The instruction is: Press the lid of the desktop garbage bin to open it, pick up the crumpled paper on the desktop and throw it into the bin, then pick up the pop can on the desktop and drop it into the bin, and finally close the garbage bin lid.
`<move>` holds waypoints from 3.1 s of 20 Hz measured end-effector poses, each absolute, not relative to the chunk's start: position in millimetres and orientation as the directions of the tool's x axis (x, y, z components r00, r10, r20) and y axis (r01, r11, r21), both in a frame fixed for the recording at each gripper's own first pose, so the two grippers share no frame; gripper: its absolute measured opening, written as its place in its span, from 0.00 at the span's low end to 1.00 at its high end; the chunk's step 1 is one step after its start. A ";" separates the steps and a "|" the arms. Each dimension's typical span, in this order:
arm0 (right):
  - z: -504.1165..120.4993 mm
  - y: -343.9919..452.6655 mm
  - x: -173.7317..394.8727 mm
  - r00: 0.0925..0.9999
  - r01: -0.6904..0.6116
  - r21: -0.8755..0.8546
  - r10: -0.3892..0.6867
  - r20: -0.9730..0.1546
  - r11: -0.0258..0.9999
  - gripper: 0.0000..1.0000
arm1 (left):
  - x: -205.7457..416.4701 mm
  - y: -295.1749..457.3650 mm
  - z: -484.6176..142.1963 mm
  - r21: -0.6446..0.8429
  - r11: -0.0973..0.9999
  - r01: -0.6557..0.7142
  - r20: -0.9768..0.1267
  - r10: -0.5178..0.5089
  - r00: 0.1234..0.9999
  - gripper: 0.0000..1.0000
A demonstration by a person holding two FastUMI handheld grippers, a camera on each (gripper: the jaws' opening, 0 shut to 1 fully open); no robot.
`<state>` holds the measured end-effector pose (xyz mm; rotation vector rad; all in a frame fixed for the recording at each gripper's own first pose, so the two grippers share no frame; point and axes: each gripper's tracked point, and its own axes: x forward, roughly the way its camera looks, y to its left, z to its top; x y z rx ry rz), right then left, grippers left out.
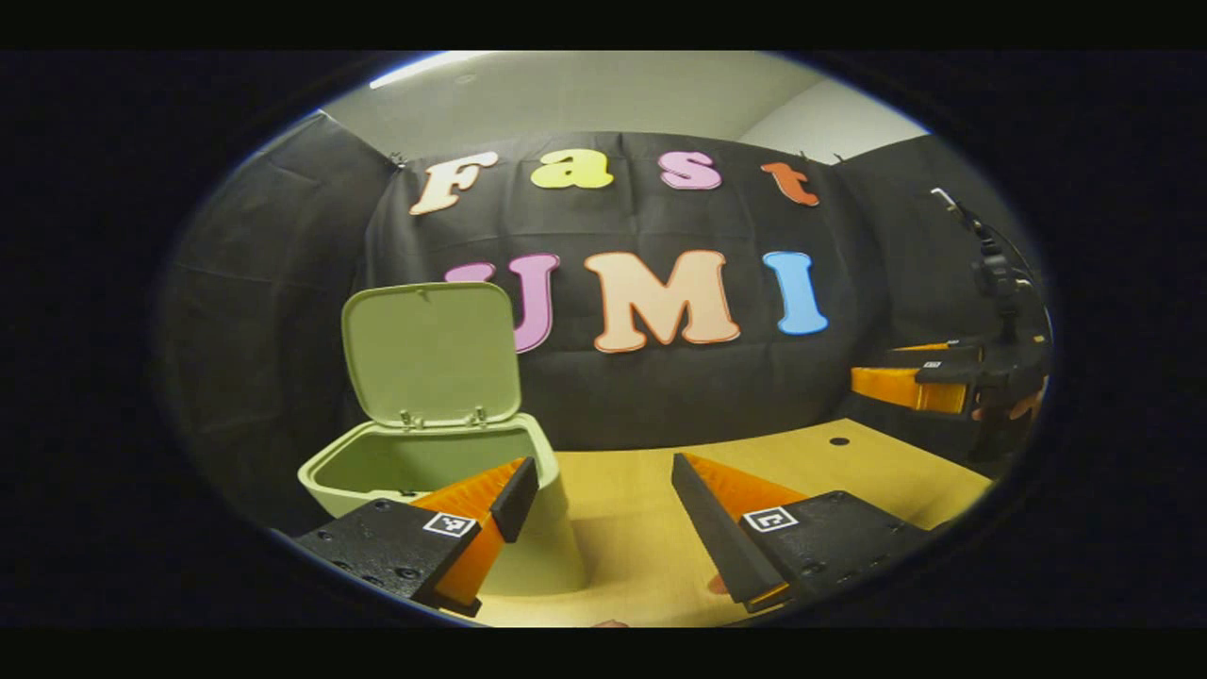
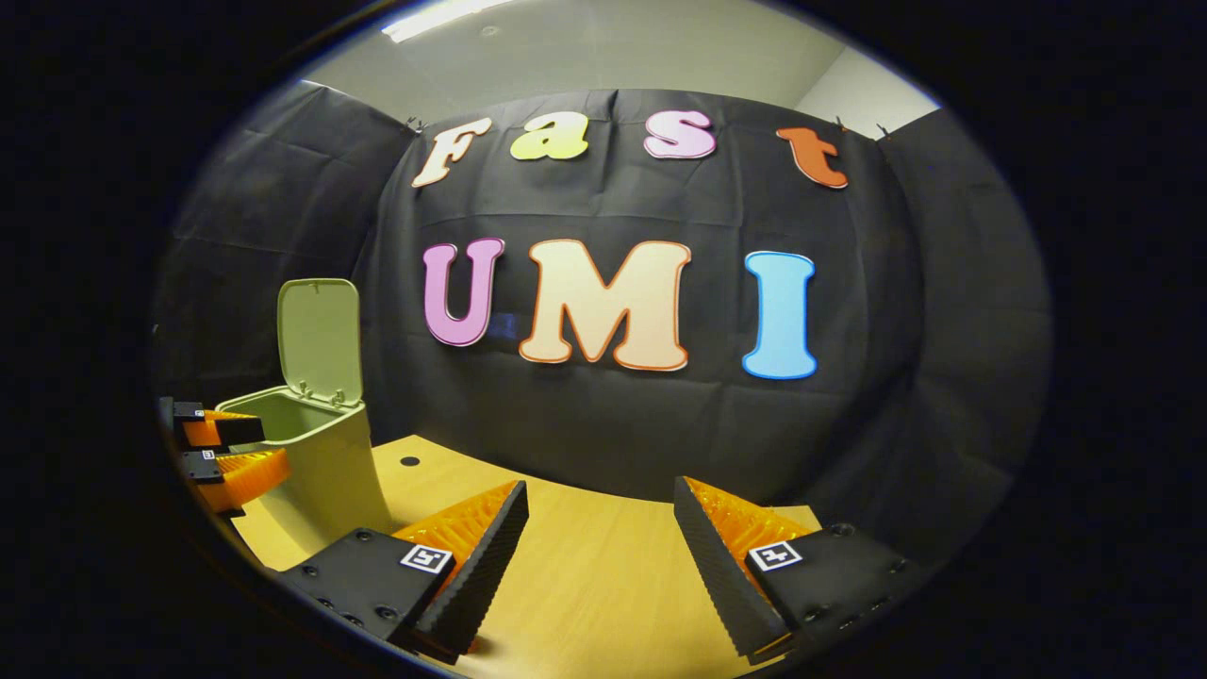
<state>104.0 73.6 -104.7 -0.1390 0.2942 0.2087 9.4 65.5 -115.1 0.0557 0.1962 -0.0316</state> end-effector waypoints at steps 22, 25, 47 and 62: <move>-163.2 -69.0 8.7 0.886 -0.023 -0.170 -0.058 -0.461 0.985 0.98 | -28.7 -55.6 -305.1 -0.037 0.971 0.235 -0.560 -0.215 0.800 0.88; -169.6 -77.5 -4.8 0.875 -0.002 -0.168 -0.080 -0.478 0.986 0.98 | -29.4 -61.0 -321.0 -0.042 0.971 0.234 -0.588 -0.213 0.780 0.88; -191.5 -12.5 -20.2 0.861 -0.133 -0.105 0.062 -0.505 0.986 0.98 | 44.0 -38.1 -196.5 -0.008 0.983 0.186 -0.389 -0.174 0.904 0.77; -202.0 23.5 -11.3 0.846 -0.201 -0.036 0.155 -0.510 0.979 0.98 | 88.1 76.7 -65.3 0.090 0.995 -0.035 -0.140 0.047 0.989 0.76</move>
